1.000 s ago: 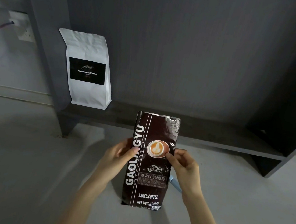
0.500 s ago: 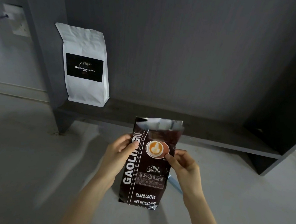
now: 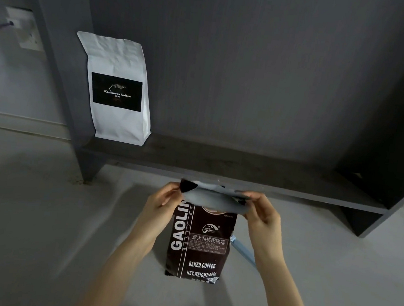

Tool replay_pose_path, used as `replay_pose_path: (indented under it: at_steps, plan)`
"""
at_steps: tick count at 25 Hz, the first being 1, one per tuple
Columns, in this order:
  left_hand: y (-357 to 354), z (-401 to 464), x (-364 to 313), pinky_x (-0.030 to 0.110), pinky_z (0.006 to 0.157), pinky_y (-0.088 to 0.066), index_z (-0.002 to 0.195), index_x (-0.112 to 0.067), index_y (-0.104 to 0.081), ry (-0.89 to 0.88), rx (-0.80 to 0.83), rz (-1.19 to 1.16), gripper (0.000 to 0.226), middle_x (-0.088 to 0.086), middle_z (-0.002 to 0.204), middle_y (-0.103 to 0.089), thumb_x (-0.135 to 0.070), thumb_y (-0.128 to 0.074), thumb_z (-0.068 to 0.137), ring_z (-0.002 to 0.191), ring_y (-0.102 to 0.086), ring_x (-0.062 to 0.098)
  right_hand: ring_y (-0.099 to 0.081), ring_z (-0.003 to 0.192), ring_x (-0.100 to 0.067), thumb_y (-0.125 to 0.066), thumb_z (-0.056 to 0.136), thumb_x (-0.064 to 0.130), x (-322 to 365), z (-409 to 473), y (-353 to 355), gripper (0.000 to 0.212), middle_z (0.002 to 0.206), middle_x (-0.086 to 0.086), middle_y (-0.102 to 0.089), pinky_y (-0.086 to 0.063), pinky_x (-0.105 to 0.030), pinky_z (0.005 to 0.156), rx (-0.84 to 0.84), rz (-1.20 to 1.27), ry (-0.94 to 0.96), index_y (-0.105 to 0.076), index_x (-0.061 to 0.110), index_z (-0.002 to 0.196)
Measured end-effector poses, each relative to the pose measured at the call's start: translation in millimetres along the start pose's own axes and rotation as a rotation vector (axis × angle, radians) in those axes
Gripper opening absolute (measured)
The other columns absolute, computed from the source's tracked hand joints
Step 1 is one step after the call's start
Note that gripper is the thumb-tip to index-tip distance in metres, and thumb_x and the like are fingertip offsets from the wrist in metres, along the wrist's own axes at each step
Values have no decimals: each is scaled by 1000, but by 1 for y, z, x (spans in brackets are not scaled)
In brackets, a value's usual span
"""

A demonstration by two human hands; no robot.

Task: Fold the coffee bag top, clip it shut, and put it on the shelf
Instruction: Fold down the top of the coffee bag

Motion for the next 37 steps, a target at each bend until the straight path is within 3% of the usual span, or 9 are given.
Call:
replay_pose_path:
  at_steps: [4, 7, 10, 13, 17, 20, 26, 30, 37]
  plan:
    - [0, -1, -5, 24, 83, -50, 80, -30, -68, -17, 6, -50, 33, -17, 75, -74, -16, -41, 90, 87, -66, 8, -59, 60, 2, -33, 87, -8, -1, -3, 0, 42, 61, 14, -67, -44, -6, 56, 36, -11, -59, -59, 20, 71]
    - [1, -1, -5, 10, 69, -50, 92, -24, -66, 38, 91, -110, 32, -14, 80, -75, -37, -37, 89, 83, -68, 3, -60, 60, 5, -31, 88, -3, 1, -6, 2, 40, 72, 3, -64, -45, -6, 55, 40, 59, -119, -60, 18, 70]
    - [4, 0, -2, 21, 83, -49, 94, -29, -66, 36, 165, -88, 35, -8, 94, -73, -53, -47, 79, 95, -66, 7, -59, 63, 4, -36, 91, 7, 0, -8, 2, 34, 67, 11, -65, -45, -5, 58, 56, 68, -119, -60, 21, 70]
    - [5, 0, 0, 35, 94, -46, 96, -32, -64, 7, 182, -10, 19, -5, 100, -72, -35, -58, 79, 102, -63, 13, -56, 69, -5, -48, 88, 8, -3, -11, -1, 19, 72, 5, -57, -45, -9, 61, 89, 46, -68, -56, 22, 77]
    - [5, -3, 0, 13, 78, -49, 96, -35, -60, 0, 189, -29, 26, -20, 90, -72, -14, -57, 82, 92, -63, -5, -60, 73, -12, -52, 84, -1, -10, -13, -3, 22, 75, 6, -65, -53, -16, 63, 99, 111, -79, -51, 20, 89]
    - [3, -8, 8, 3, 69, -44, 95, -41, -54, 51, 218, 38, 27, -23, 94, -65, -20, -59, 80, 85, -58, -17, -64, 74, -4, -54, 82, -2, -15, -14, -1, 27, 86, 4, -68, -52, -13, 65, 95, 110, -115, -53, 21, 95]
    - [4, -10, 22, 16, 88, -40, 99, -40, -57, 83, 172, 21, 28, -19, 108, -62, -24, -62, 77, 106, -54, -3, -64, 70, 3, -58, 80, -1, -24, -17, 0, 16, 82, 2, -69, -49, -8, 63, 59, 45, -106, -60, 10, 92]
    - [4, -11, 23, 6, 72, -46, 97, -32, -65, 88, 134, -13, 26, -20, 92, -72, -23, -65, 73, 94, -64, -3, -64, 63, 2, -61, 78, 1, -28, -17, 1, 13, 60, 14, -71, -48, -7, 58, -6, 7, -95, -62, 13, 79]
    - [4, -10, 22, 3, 65, -46, 92, -22, -70, 107, 113, -36, 18, -18, 81, -74, -13, -63, 77, 85, -67, 0, -67, 70, -7, -64, 78, 6, -34, -16, 0, 17, 65, 11, -71, -53, -16, 64, -66, -26, -97, -63, 23, 75]
Point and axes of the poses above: each hand's wrist, its own z-axis towards the middle knuckle, its own y-axis out of the back of the hand, x = y × z, the point moved 3 cm from there along z, towards the middle knuckle
